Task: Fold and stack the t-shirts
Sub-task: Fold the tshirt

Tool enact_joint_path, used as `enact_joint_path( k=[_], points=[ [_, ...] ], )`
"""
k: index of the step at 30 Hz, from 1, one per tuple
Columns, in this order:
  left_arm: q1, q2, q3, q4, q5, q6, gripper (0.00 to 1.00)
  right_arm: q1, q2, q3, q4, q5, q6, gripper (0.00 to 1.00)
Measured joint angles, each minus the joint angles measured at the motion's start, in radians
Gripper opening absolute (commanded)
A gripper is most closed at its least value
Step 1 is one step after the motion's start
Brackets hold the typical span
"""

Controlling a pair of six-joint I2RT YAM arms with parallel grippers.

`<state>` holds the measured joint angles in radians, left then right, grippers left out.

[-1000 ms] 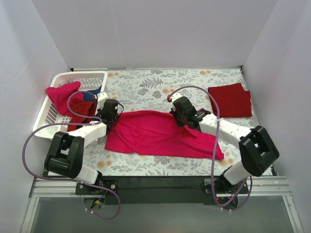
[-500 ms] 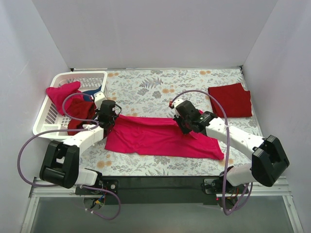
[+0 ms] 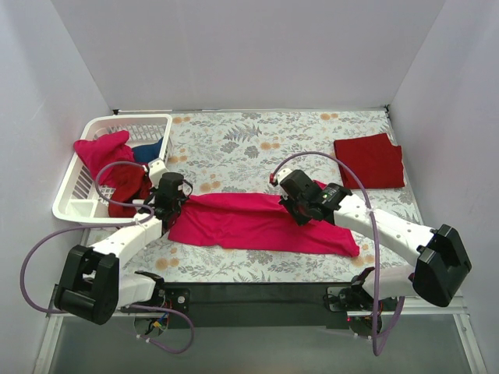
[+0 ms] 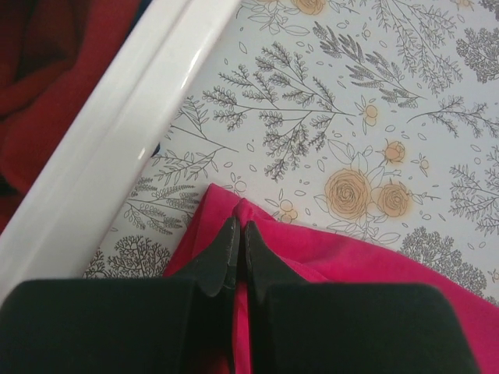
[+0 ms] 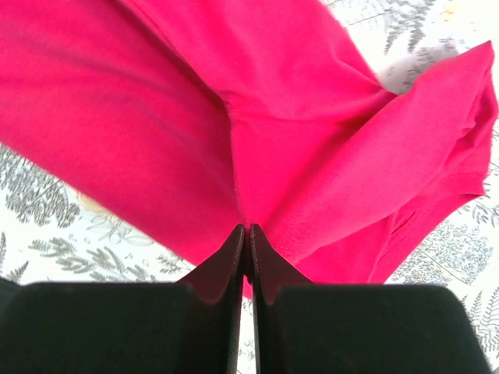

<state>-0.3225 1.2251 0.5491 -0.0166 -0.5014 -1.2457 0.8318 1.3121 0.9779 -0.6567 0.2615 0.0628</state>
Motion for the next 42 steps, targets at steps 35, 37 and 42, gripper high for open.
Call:
enact_joint_path(
  k=[35,37,42],
  points=[
    [-0.372,0.447,0.259,0.139,0.125,-0.002,0.73,-0.483,-0.203,-0.341,0.208,-0.246,0.099,0.45],
    [-0.375,0.470,0.264,0.151,0.132,0.003,0.73,-0.484,-0.176,-0.345,0.233,-0.266,0.100,0.44],
    [-0.375,0.513,0.283,0.177,0.137,0.013,0.73,-0.485,-0.111,-0.345,0.310,-0.304,0.101,0.43]
  ],
)
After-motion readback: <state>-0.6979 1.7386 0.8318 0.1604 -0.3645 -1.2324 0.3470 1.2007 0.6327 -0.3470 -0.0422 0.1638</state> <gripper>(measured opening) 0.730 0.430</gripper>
